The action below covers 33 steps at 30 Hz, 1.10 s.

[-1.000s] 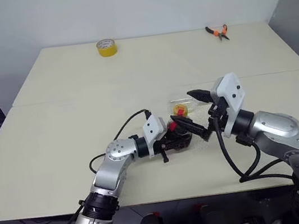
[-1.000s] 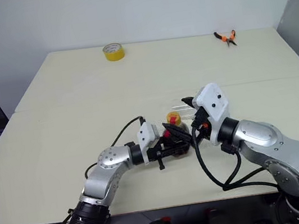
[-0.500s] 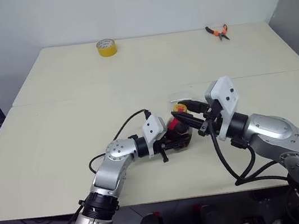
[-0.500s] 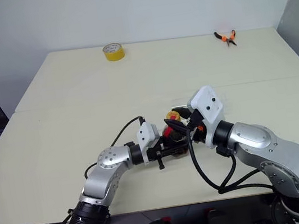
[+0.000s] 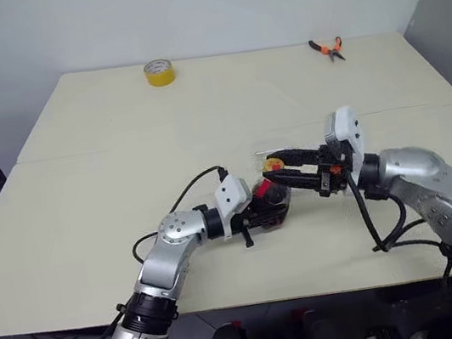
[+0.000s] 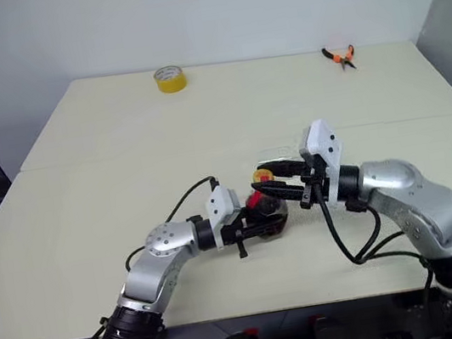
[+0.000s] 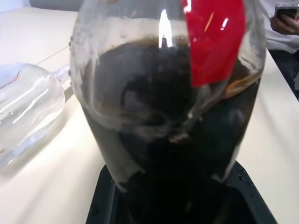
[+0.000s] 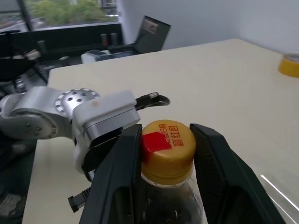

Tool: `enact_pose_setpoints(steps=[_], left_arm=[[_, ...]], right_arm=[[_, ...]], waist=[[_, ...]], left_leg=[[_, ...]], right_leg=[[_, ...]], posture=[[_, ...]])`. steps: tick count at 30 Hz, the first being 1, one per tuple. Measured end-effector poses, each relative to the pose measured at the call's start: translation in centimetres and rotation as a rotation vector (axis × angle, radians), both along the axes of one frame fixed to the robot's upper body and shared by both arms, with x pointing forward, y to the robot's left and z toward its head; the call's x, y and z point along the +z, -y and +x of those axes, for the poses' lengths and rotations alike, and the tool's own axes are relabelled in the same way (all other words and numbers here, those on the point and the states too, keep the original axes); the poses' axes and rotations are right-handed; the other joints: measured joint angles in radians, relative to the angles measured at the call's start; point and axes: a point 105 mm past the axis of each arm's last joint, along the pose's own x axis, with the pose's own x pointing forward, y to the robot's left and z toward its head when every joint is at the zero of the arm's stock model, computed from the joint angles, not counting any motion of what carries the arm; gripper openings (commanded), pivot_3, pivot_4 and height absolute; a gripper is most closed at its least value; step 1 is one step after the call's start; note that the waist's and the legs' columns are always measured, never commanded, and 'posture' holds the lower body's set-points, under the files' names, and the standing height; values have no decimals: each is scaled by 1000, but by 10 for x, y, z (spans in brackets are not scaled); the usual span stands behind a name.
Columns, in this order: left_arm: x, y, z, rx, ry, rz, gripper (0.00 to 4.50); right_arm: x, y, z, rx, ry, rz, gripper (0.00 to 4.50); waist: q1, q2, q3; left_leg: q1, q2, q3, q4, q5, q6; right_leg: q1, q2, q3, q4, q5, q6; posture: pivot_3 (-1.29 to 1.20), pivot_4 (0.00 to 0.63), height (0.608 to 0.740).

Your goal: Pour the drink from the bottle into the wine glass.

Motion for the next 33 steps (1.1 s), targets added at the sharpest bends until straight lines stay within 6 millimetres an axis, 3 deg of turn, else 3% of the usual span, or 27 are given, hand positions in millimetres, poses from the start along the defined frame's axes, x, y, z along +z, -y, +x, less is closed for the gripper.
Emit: enact_pose_setpoints(steps=[8, 11, 17, 24, 29, 33], left_arm=[[-3, -11, 4, 40, -7, 25, 980], [-5, -11, 3, 43, -14, 26, 980], [-5, -9, -1, 22, -11, 23, 970], [0, -6, 1, 23, 14, 4, 970], [2, -2, 7, 39, 24, -11, 970], [-2, -4, 10, 47, 16, -3, 969]], right_arm=[[-2, -7, 19, 175, 38, -90, 1262], [-3, -7, 18, 176, 40, -94, 2282], [-8, 11, 8, 60, -13, -69, 4393], [13, 14, -27, -82, 5, 101, 4405], [22, -6, -22, -260, 65, 234, 4405], [20, -13, -14, -367, 99, 243, 4405]], waist=[[-1, 0, 1], [4, 0, 1], [12, 1, 1], [9, 1, 1], [5, 1, 1], [6, 1, 1]], left_leg=[[0, 0, 0, 1, 0, 0], [-1, -1, 0, 1, 0, 0], [-2, -1, -1, 2, 0, 0], [-2, 0, -2, 1, 0, 0], [-1, 0, -1, 1, 0, -1], [-1, -1, 0, 1, 0, -1]], right_leg=[[0, -1, 0, 0, 0, 0], [0, -2, -1, 0, 0, 0], [0, -3, -1, 0, 0, 0], [0, -2, -2, 1, 0, 0], [0, -1, -1, 3, 0, 0], [0, -2, 0, 1, 0, 0]], posture=[[0, 150, 740], [0, 150, 740], [0, 150, 740], [0, 150, 740], [0, 150, 740], [0, 150, 740]])
